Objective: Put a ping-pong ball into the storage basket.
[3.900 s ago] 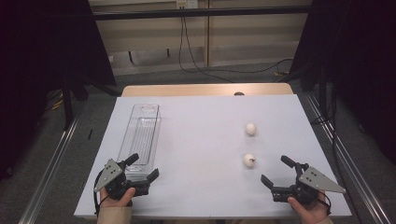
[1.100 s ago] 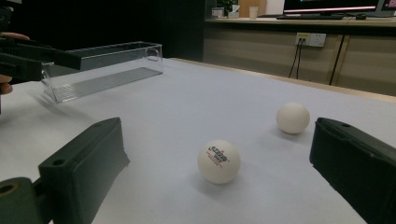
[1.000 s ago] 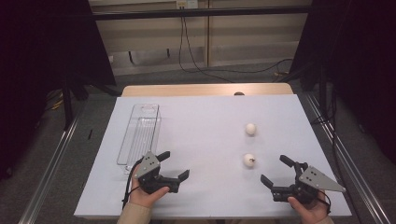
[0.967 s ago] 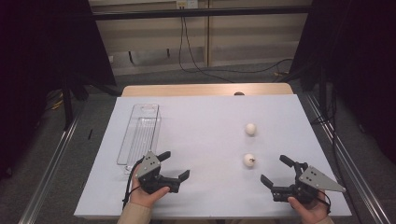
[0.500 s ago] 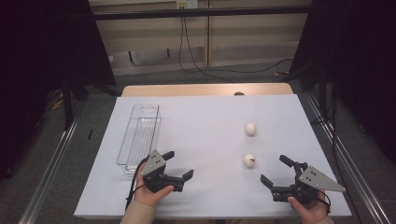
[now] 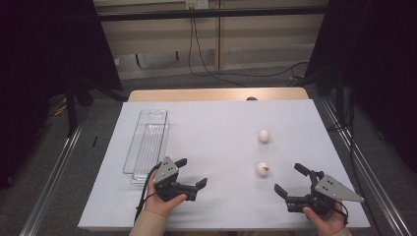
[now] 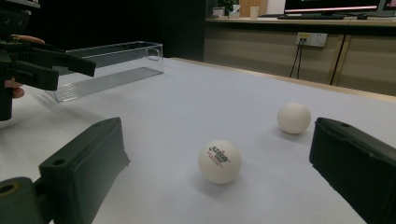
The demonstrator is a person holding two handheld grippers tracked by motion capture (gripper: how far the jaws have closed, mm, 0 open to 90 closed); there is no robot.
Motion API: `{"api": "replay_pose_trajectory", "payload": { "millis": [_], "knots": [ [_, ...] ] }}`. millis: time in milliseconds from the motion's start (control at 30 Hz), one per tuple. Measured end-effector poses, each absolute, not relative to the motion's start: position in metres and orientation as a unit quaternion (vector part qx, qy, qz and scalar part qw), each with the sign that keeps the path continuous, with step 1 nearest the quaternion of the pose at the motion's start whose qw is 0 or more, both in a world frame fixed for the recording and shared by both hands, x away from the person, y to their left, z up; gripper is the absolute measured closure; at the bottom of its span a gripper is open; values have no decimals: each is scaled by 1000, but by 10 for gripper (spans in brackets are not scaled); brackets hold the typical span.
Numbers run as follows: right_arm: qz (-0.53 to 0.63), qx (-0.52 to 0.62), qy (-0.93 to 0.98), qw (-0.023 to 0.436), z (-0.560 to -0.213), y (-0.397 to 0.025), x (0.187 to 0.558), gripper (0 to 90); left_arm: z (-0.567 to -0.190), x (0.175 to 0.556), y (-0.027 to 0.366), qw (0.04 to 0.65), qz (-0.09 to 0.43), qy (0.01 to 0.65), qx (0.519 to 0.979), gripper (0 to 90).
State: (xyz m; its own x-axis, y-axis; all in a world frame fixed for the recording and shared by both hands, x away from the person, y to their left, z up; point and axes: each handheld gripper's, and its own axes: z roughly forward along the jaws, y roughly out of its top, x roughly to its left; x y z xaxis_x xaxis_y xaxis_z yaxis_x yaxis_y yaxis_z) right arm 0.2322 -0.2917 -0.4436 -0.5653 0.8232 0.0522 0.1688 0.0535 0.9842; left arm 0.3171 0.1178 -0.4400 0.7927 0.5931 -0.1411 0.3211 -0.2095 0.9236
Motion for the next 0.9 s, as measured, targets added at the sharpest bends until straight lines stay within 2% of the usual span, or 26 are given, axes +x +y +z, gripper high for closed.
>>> {"api": "replay_pose_trajectory", "payload": {
  "millis": [900],
  "knots": [
    [580, 369, 669, 282, -443, -291, 233, 29, -440, 321, 99, 544, 118, 285, 780, 21]
  ]
}}
